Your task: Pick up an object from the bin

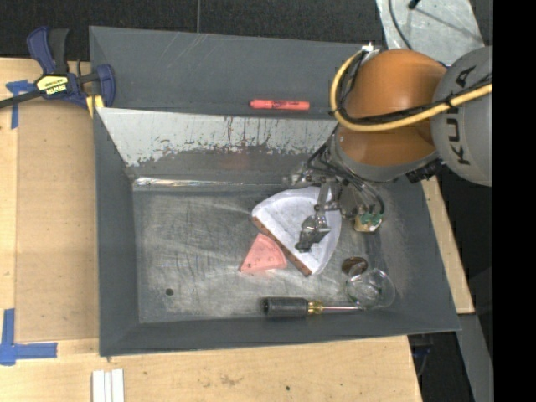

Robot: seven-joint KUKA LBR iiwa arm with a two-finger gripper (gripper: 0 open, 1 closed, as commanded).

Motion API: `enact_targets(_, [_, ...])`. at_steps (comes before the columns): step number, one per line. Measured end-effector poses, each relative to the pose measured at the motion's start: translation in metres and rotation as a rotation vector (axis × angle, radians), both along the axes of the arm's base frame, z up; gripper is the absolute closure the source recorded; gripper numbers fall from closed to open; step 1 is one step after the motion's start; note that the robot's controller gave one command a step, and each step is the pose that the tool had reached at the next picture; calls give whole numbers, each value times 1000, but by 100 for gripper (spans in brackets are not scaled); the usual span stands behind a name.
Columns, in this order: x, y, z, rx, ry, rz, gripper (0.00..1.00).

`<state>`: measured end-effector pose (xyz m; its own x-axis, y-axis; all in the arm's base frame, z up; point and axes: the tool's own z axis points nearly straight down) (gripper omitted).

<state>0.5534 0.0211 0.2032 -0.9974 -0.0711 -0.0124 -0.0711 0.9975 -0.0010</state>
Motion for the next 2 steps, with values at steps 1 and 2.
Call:
enact_targets(1, [-1,23,-56,-1,3,47,0])
enact_targets(2, [14,29,-110,-1,7,188,0])
